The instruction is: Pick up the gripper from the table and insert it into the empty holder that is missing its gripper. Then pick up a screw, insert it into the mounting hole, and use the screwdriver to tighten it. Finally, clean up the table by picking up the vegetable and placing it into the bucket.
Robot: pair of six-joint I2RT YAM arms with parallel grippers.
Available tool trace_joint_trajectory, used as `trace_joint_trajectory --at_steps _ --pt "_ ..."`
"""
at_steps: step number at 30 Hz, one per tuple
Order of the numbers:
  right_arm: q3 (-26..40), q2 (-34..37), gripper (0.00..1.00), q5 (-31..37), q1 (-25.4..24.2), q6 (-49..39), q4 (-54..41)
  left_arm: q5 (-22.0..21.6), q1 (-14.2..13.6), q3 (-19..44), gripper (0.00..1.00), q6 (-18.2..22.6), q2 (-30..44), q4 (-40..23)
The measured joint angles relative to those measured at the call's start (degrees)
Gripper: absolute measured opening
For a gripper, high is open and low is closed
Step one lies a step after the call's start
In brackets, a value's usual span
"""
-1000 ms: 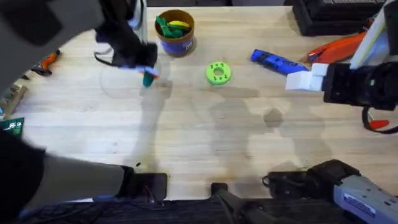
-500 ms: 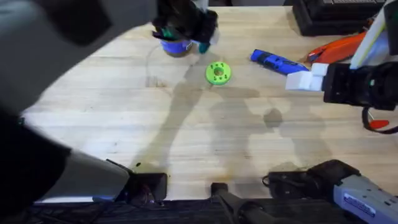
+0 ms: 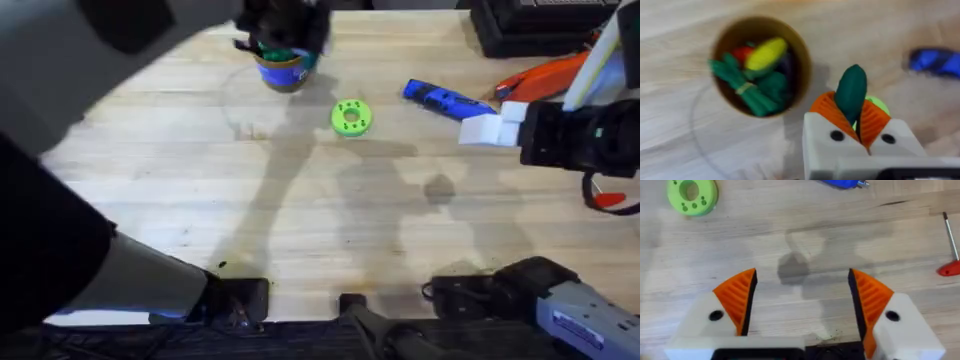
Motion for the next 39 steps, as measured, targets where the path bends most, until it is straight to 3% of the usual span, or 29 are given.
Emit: trace_joint_trajectory --at_steps 1,6,14,19,20,25,26,31,35,39 --pt "0.0 0.0 0.989 0.0 0.0 0.0 0.0 -0.7 3.6 0.9 0.025 0.5 -0.6 2.4" --pt "0.0 0.0 0.989 0.0 0.0 0.0 0.1 -1.1 7.9 1.0 0.025 1.8 -0.6 6.8" --pt "0.0 0.0 0.989 0.0 0.0 0.0 1.2 -1.1 8.7 1.0 0.025 2.8 2.9 12.8" --pt "0.0 0.0 0.989 0.0 0.0 0.0 1.2 -1.1 8.7 1.0 0.026 2.8 5.7 13.4" --pt "0.0 0.0 0.989 0.0 0.0 0.0 1.2 -1.1 8.7 1.0 0.082 3.1 5.8 13.4" --pt "0.0 0.0 0.991 0.0 0.0 0.0 1.2 -1.0 8.7 1.0 0.855 3.2 5.7 13.6" --pt "0.0 0.0 0.989 0.0 0.0 0.0 1.2 -1.0 8.7 1.0 0.953 3.1 5.7 13.5" --pt "0.0 0.0 0.989 0.0 0.0 0.0 1.2 -1.1 8.7 1.0 0.985 3.2 5.5 10.8" --pt "0.0 0.0 0.989 0.0 0.0 0.0 1.2 -1.6 8.7 1.0 0.985 3.2 2.8 3.9" --pt "0.0 0.0 0.989 0.0 0.0 0.0 1.2 -3.3 8.7 1.0 0.985 3.3 -4.5 -5.6"
